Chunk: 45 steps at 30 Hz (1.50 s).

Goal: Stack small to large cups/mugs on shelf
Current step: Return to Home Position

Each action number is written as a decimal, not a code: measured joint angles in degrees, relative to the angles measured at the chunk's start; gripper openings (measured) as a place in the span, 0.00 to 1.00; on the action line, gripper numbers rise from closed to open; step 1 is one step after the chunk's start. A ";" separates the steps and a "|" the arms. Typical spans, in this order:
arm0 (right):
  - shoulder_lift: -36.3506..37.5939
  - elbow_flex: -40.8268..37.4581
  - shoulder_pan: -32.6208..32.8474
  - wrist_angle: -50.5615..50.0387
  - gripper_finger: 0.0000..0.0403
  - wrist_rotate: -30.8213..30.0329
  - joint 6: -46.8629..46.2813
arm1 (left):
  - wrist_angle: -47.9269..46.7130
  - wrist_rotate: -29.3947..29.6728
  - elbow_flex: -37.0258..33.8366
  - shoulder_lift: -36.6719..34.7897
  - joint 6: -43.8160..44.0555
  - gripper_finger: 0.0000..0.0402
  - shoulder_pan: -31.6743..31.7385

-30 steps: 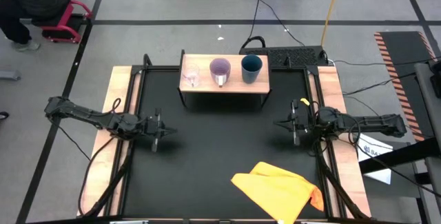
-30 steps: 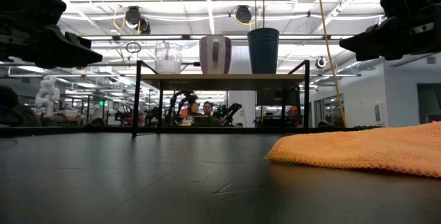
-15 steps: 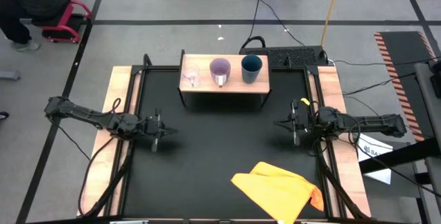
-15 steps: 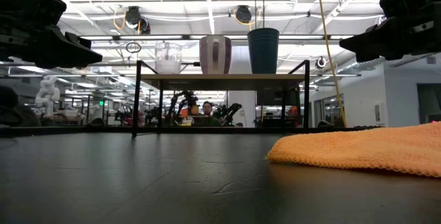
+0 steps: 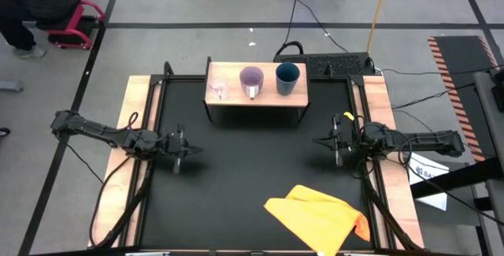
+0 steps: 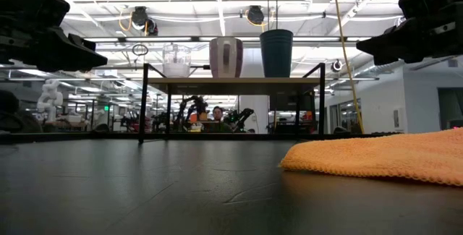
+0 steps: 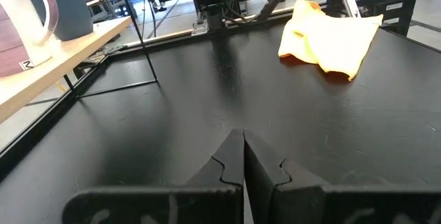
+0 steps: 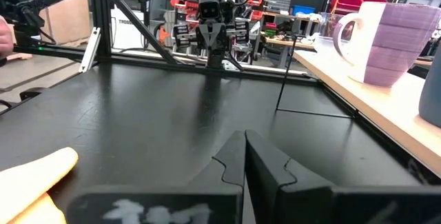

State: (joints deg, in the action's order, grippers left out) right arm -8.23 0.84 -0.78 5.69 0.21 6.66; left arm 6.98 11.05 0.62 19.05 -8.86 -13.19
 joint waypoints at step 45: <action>-0.05 0.00 0.02 0.09 0.00 0.00 0.01 | 8.99 5.29 0.00 0.00 -0.17 0.01 4.07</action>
State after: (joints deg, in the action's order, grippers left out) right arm -8.27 0.84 -0.75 5.78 0.21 6.68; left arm 15.96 16.34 0.62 19.05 -9.03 -9.12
